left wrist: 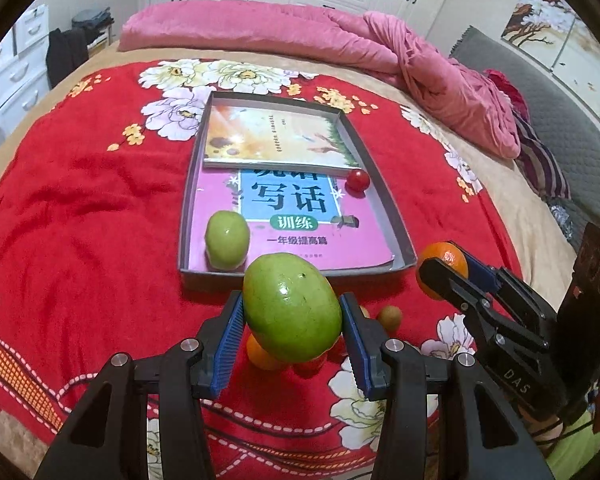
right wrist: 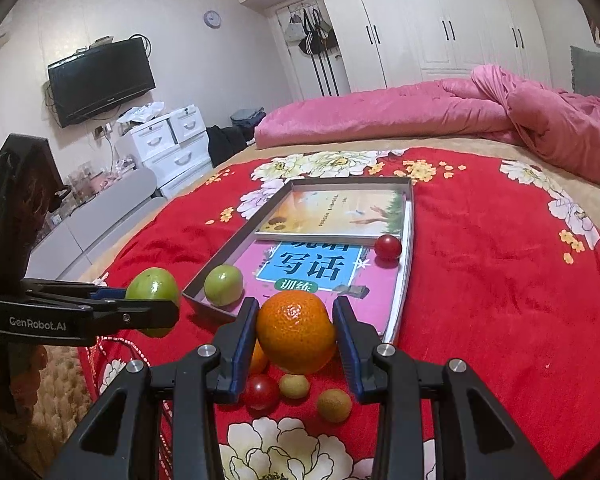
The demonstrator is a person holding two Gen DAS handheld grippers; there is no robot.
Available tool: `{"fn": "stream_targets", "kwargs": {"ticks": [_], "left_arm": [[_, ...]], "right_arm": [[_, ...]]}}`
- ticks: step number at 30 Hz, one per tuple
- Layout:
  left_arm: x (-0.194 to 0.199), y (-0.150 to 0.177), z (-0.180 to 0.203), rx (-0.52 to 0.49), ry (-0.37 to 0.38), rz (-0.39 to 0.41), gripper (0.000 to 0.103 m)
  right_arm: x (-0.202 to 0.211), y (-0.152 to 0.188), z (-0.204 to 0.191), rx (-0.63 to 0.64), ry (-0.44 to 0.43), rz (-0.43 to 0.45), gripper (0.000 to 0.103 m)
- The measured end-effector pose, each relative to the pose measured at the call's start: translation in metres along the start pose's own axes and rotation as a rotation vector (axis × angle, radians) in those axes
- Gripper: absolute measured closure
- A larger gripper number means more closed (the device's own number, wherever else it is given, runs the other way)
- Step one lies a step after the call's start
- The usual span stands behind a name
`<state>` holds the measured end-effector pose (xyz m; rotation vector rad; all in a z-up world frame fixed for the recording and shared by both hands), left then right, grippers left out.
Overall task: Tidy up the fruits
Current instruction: 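Lift the green apple and orange toward the tray with both tools, then carry the green apple and orange over the tray and lower them with both tools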
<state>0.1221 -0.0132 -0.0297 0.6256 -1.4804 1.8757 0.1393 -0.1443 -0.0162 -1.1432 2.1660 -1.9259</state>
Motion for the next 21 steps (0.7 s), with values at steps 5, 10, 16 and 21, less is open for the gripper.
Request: {"fn": "stream_targets", "kwargs": {"ticks": [5,10,16,21], "left_arm": [[-0.005,-0.007,0.006,-0.006,0.002,0.005,0.054],[-0.008,-0.013,0.01,-0.016,-0.001,0.017,0.054],[-0.011,-0.019,0.011,-0.02,-0.003,0.023,0.054],[-0.013,-0.023,0.011,-0.022,-0.007,0.034,0.054]], "right_arm": [[0.003,-0.006,0.003,0.0,0.009,0.017,0.065],[0.006,-0.011,0.01,-0.011,0.023,0.034,0.065],[0.005,-0.014,0.016,-0.02,0.038,0.038,0.065],[0.005,-0.016,0.017,-0.021,0.045,0.045,0.065]]}}
Point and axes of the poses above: each gripper's, at about its wrist camera, not at the fingertips, and x roughly against the way its jaws point, z to its right, y to its underside, the point moved 8 cm from there along -x, roughly the way its jaws point, and after that the axes turned 9 degrees about z, right-handed, at the moved point
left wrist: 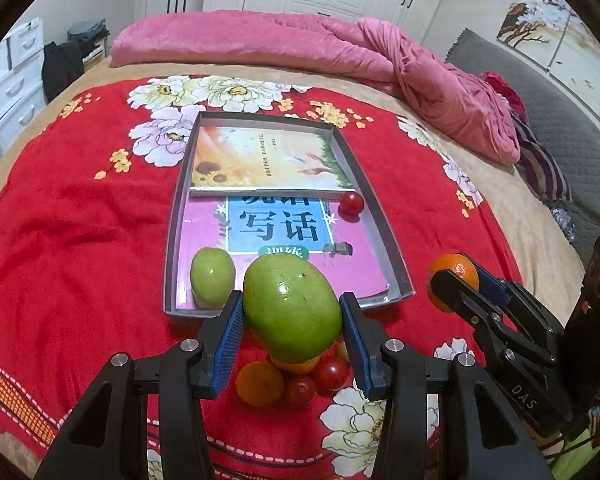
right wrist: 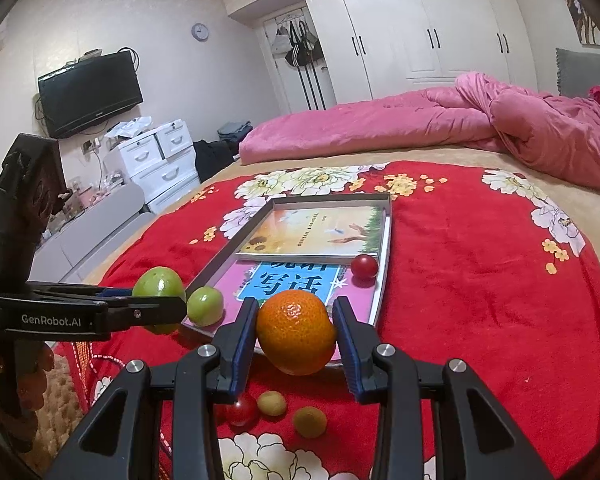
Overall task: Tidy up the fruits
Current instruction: 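Carry the green apple and orange over the tray and lower them with both tools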
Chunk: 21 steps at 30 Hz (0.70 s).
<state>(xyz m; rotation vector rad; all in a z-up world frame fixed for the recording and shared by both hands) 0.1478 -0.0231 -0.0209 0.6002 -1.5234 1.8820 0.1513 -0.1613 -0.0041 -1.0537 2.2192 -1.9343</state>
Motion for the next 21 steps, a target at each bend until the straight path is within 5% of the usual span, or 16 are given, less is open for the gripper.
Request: {"fn": "stream_targets", "kwargs": {"ticks": [21], "left_arm": [[-0.022,-0.013,0.001,0.004,-0.003,-0.008,0.054]], "right_arm": [[-0.022,-0.007,-0.001,0.056,-0.01,-0.012,0.065]]}}
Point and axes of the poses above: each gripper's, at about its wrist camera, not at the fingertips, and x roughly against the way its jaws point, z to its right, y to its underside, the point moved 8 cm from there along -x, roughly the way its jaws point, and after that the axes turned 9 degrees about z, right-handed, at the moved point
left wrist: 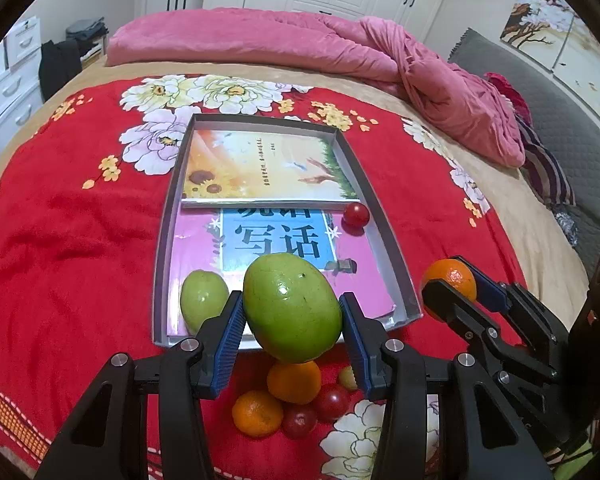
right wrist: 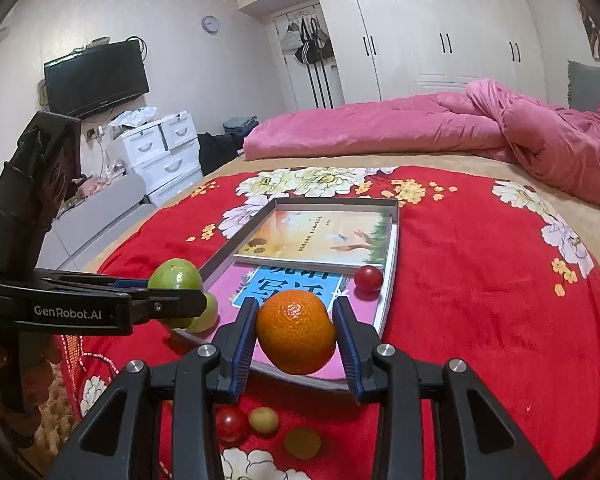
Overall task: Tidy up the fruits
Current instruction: 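Carry the green apple and orange over the tray and lower them with both tools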
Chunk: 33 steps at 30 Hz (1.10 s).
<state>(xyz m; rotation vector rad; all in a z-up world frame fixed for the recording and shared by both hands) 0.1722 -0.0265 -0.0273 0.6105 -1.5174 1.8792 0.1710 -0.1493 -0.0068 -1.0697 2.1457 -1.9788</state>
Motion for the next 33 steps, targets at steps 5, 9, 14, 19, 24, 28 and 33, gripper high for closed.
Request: {"fn": "stream_targets", "kwargs": {"ticks": [5,9,14,19,24,28,33], "left_arm": [[-0.012,-0.003,-0.001,0.002,-0.009,-0.016,0.054],[-0.021,-0.003,-0.002,0.004,-0.02,-0.03,0.054],[-0.03,-0.002,-0.003,-0.004,-0.029,-0.039,0.054],[-0.039,-0.001,0.0,-0.015,-0.015,-0.044,0.054],[-0.048,0.004,0.005,-0.036,-0.01,-0.066,0.054],[-0.055,0.01,0.007,-0.05,-0.012,-0.082,0.054],[-0.06,0.016,0.007,-0.056,-0.008,-0.096,0.054]], "right_arm": [[-0.007,-0.002,0.0,0.003,-0.01,-0.004,0.065],[-0.011,-0.005,0.003,0.008,-0.011,-0.003,0.065],[-0.018,-0.007,0.004,0.007,-0.022,-0.012,0.065],[-0.022,-0.007,0.0,0.042,-0.021,-0.018,0.065],[-0.028,-0.004,0.002,0.051,-0.016,-0.037,0.065],[-0.036,0.001,0.008,0.047,-0.007,-0.062,0.065],[-0.047,0.008,0.017,0.044,0.007,-0.097,0.065]]}}
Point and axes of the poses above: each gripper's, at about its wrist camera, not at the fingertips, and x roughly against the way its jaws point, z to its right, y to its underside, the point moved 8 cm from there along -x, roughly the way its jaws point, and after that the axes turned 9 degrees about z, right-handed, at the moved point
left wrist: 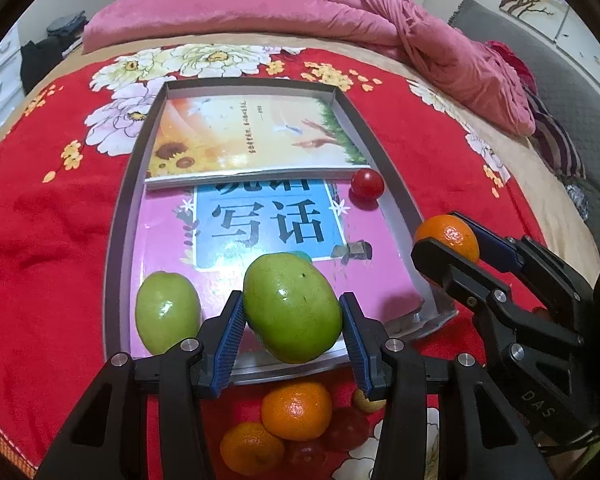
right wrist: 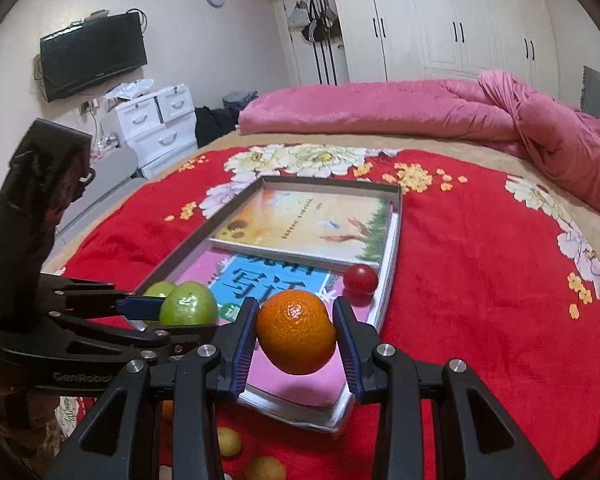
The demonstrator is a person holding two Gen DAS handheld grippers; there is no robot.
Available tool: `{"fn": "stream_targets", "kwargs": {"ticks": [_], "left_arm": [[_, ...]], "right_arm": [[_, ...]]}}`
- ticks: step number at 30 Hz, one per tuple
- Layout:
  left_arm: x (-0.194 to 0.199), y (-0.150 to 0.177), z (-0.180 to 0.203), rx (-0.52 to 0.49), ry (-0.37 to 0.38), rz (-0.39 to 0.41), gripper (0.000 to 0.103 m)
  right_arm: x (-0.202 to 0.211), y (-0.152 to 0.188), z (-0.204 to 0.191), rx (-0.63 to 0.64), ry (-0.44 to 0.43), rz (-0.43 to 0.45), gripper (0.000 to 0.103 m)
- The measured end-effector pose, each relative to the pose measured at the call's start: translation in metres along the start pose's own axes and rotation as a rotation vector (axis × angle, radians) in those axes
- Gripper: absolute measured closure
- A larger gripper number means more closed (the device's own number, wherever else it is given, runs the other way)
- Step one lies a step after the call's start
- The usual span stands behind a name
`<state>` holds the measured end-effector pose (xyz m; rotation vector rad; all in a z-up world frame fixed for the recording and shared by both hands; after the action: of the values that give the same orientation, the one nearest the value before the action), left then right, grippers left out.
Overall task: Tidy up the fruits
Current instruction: 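Carry the green apple and orange over the tray and lower them with both tools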
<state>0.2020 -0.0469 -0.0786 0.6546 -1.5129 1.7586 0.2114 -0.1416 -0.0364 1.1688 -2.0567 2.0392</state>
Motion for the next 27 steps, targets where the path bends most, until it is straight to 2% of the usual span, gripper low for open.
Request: {"fn": "stream_targets", "kwargs": {"ticks": [12,27], "left_arm": [[-0.011,0.011,-0.001,-0.018,-0.004,-0.04,0.054],[-0.012,0.013,-0.004,-0.01,-0.01,-0.041,0.054]], "right_arm": [[-0.007,0.013,-0.002,0.011,-0.016,-0.039,0.065],[-0.012,0.023,-0.004,0.046,-0.006,-0.071,0.065]]}}
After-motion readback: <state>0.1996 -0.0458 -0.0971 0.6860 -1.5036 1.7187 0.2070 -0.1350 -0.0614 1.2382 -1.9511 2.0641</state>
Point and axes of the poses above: each gripper's, at about its wrist camera, not at the fingertips, and x roughly against the way its jaws point, z to its right, y to its underside, the point moved 8 cm from there along -x, roughly the way its jaws point, and after that the axes turned 9 degrees about z, right-handed, at the moved point
